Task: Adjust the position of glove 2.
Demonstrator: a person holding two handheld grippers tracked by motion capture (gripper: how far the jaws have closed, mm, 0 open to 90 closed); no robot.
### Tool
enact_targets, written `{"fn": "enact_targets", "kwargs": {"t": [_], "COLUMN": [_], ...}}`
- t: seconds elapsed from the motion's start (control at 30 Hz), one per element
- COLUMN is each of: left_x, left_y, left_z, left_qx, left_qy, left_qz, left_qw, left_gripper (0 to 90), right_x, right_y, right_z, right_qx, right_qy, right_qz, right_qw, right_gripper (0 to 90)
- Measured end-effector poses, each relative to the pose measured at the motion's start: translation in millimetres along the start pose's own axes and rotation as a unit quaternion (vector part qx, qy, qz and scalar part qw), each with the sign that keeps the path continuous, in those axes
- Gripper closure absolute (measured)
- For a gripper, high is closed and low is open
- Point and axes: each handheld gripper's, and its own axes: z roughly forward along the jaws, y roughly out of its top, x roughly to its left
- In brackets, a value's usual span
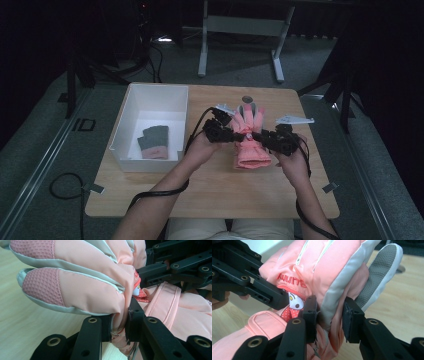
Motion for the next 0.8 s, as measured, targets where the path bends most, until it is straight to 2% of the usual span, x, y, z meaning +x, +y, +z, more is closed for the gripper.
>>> {"fn": "enact_targets", "kwargs": {"t": [0.3, 0.57, 0.8], "left_x": [3.1, 12.9, 20.7], "left_y": [10.5, 15.7, 12.3], "left_z": [-51.6, -98.4, -135.5], "left_qx": [-0.013, -0.019, -0.03], "left_qy": [0.026, 0.058, 0.083], "left_qz": [0.008, 0.004, -0.003], "left_qw": [0.9995, 0.9981, 0.9961], "left_gripper": [77.3, 77.3, 77.3], "right_x": [28.6, 55.8, 82.9], "right_y": [37.2, 72.3, 100.1], "right_z": [1.1, 16.4, 30.7], "right_qx": [-0.016, -0.026, -0.031], "right_qy": [0.01, 0.027, 0.041], "right_qz": [-0.028, -0.039, -0.055], "right_qw": [0.9994, 0.9985, 0.9971], "right_gripper": [67.8, 67.8, 67.8]}}
